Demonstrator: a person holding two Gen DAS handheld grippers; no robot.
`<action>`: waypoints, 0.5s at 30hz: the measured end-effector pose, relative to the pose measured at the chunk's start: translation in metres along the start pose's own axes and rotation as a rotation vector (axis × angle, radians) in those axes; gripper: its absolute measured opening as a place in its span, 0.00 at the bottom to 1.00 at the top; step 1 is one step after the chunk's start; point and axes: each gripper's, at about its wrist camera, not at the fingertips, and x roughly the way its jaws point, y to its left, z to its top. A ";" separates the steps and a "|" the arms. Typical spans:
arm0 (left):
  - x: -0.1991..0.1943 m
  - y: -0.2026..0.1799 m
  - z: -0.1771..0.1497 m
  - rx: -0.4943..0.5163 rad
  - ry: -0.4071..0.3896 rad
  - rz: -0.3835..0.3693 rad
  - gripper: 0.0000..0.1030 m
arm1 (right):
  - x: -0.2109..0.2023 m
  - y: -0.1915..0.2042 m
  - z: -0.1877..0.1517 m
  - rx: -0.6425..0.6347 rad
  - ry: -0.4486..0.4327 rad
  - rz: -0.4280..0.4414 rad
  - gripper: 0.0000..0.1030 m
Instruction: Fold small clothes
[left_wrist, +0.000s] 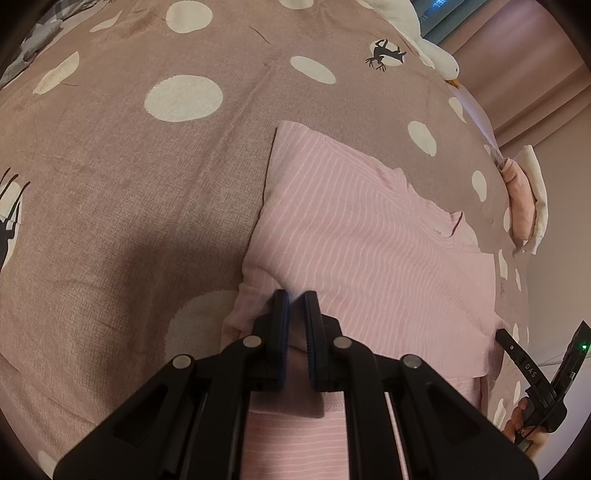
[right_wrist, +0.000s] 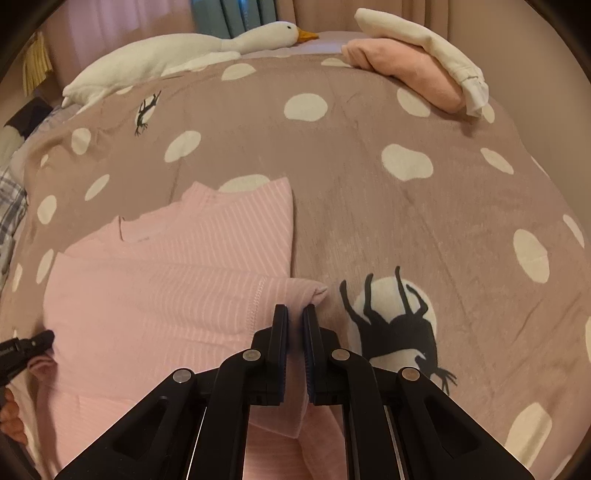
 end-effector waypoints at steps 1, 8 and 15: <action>0.000 0.000 0.000 0.001 -0.001 0.001 0.11 | 0.001 0.000 0.000 0.002 0.002 0.000 0.08; 0.000 0.000 0.000 0.007 -0.003 0.004 0.11 | 0.008 -0.001 -0.004 0.001 0.017 -0.013 0.08; 0.001 -0.002 -0.001 0.020 -0.011 0.016 0.11 | 0.013 -0.002 -0.006 0.001 0.024 -0.020 0.08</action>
